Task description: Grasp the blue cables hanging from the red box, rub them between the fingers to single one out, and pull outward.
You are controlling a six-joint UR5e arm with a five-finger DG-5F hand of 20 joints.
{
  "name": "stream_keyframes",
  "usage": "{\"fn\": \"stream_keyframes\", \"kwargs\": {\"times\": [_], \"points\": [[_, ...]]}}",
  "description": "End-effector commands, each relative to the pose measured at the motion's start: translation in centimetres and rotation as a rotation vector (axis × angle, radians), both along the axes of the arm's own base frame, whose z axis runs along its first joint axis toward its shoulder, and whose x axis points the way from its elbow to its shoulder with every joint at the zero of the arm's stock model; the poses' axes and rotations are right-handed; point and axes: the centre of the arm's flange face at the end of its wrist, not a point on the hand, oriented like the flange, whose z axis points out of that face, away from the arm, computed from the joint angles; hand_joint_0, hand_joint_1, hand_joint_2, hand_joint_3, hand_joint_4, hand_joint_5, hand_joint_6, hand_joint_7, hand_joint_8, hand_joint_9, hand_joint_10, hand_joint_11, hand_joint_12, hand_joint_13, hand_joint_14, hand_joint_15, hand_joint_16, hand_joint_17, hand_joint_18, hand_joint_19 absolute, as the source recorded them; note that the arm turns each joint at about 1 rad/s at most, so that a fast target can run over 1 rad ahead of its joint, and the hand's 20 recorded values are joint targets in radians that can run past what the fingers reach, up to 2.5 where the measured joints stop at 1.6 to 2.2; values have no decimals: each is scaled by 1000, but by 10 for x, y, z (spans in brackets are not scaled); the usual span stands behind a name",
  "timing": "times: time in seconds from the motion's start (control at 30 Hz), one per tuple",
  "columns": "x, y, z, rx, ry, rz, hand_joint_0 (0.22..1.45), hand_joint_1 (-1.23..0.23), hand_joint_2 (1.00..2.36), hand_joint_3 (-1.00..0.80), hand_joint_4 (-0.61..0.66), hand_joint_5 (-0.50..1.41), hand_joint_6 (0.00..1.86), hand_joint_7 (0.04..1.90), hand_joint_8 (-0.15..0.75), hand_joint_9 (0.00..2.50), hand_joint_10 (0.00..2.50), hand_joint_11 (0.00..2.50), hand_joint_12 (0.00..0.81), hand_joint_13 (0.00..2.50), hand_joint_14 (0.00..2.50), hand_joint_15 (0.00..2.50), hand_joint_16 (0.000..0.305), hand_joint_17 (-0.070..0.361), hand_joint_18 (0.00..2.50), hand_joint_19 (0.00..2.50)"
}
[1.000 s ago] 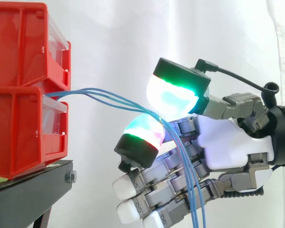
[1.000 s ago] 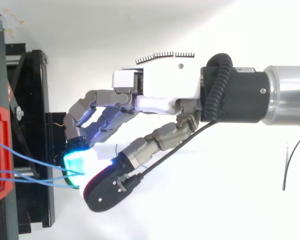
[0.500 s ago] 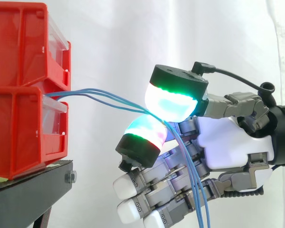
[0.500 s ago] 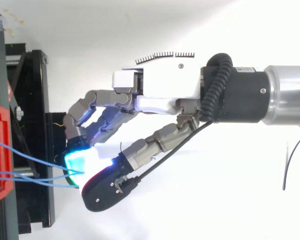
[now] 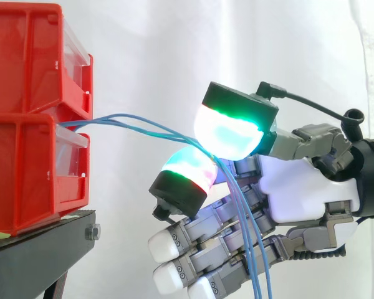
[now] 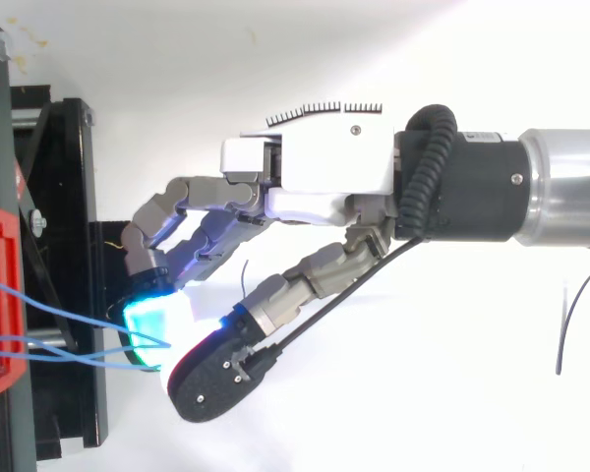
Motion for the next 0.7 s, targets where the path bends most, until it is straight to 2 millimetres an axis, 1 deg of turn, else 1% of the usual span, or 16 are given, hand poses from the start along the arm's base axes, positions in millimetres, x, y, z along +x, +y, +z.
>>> {"fn": "stream_keyframes", "kwargs": {"times": [0.0, 0.3, 0.37, 0.4, 0.43, 0.5, 0.67], "points": [[0, 0, 0, 0, 0, 0, 849, -922, 1003, -456, -117, -194, 925, 1030, 292, 678, 7, 251, 360, 582, 7, 211, 40, 89, 547, 237], [0, 0, 1, 0, -1, 0, 845, -937, 1002, -490, -100, -190, 923, 994, 292, 670, 7, 235, 357, 580, 8, 207, 39, 88, 556, 218], [0, 0, 0, 0, 0, 0, 808, -938, 1003, -463, -43, -188, 919, 1018, 291, 671, 7, 242, 355, 586, 8, 207, 39, 88, 577, 202], [0, 0, 0, -1, 0, 0, 803, -942, 1004, -450, -36, -188, 917, 1039, 292, 671, 7, 235, 355, 588, 7, 201, 39, 87, 579, 207], [0, 0, 0, -1, 0, 0, 764, -934, 1005, -435, -24, -186, 915, 1097, 291, 675, 7, 236, 353, 593, 7, 199, 39, 87, 595, 185], [0, 0, 0, 0, 0, 0, 676, -862, 1009, -388, -39, -170, 901, 1091, 288, 681, 6, 208, 352, 598, 7, 204, 39, 87, 594, 210], [0, 0, 0, -1, 0, 0, 637, -821, 1010, -363, -46, -151, 874, 1091, 279, 694, 4, 167, 352, 608, 8, 216, 39, 87, 592, 224]]}}
